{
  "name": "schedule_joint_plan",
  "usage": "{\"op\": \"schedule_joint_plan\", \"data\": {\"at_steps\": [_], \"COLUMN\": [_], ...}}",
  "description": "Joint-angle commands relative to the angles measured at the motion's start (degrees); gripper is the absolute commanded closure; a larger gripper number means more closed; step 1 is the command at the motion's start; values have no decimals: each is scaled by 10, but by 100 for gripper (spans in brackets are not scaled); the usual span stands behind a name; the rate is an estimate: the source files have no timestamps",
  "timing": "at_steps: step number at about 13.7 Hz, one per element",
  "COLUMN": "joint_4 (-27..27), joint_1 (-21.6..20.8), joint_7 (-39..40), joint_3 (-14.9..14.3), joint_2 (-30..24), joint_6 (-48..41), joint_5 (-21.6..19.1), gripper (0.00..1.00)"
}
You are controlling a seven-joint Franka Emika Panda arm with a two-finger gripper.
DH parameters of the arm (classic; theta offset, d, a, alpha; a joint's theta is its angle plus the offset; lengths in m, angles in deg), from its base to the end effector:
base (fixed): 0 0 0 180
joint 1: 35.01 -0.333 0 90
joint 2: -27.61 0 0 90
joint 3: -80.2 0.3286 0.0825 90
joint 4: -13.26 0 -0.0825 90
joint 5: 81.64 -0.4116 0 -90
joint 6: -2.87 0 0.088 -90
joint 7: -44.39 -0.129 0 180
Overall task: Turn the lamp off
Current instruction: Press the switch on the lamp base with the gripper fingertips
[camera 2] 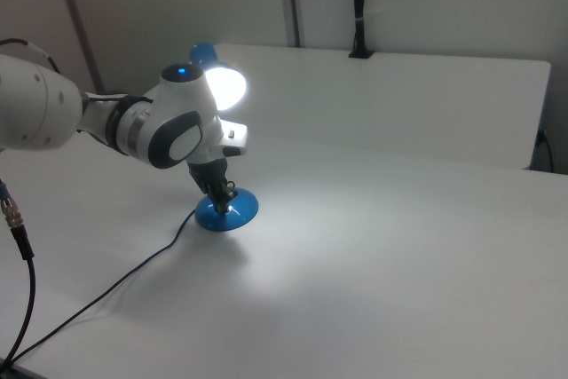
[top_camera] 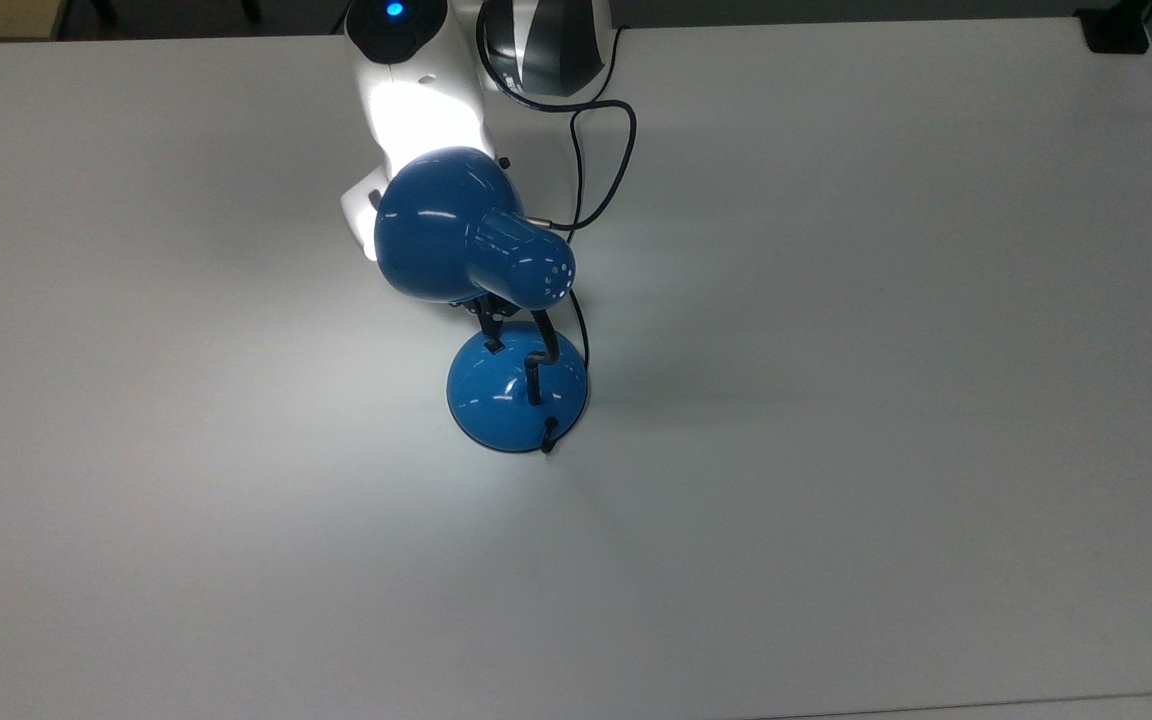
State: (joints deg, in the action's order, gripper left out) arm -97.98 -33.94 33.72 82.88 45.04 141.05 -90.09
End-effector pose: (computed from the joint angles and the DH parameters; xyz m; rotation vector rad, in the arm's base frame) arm 0.6580 0.0203 0.3168 -2.9692 0.3931 -0.2276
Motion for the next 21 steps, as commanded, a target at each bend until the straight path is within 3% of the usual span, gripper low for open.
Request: {"op": "schedule_joint_plan", "data": {"at_steps": [1,21], "joint_4": [0,-23], "joint_1": [-5,9], "joint_7": [-9,-4], "joint_3": [-3,-6], "joint_2": [9,21], "joint_6": [43,46], "joint_5": [-10,-4], "gripper": [100,100]}}
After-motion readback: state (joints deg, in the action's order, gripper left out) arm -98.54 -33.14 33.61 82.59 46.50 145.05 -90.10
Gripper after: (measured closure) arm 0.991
